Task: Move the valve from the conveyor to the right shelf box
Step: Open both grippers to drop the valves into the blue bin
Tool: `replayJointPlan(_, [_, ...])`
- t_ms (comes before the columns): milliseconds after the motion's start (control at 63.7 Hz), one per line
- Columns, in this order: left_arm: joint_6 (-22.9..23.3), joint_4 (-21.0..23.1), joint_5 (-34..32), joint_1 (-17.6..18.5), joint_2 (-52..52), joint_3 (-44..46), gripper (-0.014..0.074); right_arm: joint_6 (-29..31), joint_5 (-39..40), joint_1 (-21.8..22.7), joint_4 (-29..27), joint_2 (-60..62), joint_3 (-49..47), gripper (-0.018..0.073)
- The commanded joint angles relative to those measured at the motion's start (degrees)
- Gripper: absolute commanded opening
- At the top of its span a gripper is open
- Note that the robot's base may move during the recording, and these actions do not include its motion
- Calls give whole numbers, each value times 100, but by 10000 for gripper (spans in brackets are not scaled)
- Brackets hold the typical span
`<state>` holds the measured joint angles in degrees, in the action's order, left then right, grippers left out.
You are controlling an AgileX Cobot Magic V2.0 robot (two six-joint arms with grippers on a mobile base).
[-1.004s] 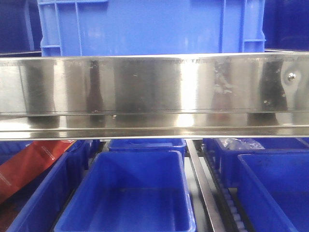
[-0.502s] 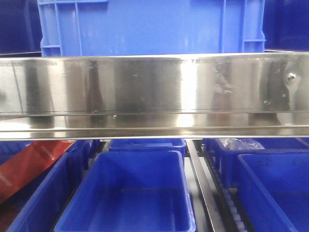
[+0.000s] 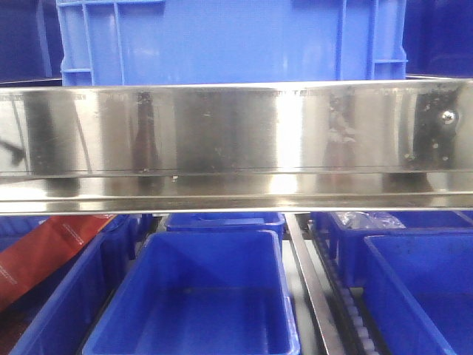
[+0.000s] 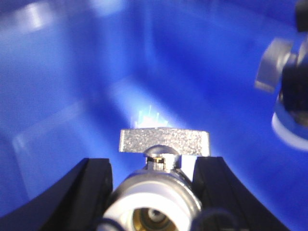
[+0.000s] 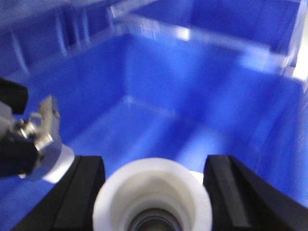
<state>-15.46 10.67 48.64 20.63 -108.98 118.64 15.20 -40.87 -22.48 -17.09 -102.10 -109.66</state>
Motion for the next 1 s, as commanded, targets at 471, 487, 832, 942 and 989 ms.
replayJointPlan(471, [-26, -74, 677, 10, -225, 104, 571, 34, -243, -2, -22, -255, -120, 518])
replayJointPlan(487, [-26, -74, 689, 10, -225, 104, 589, 34, -270, -2, -22, -255, -120, 528])
replayJointPlan(832, [-26, -99, 813, 10, 486, 104, 470, 34, -390, -2, -22, 490, -120, 459])
replayJointPlan(942, [-26, -161, 779, 10, 1014, 104, 248, 34, -375, -2, -22, 1019, -120, 217])
replayJointPlan(989, [-26, -229, 779, 10, 1206, 104, 150, 34, -375, 9, 13, 1199, -120, 110])
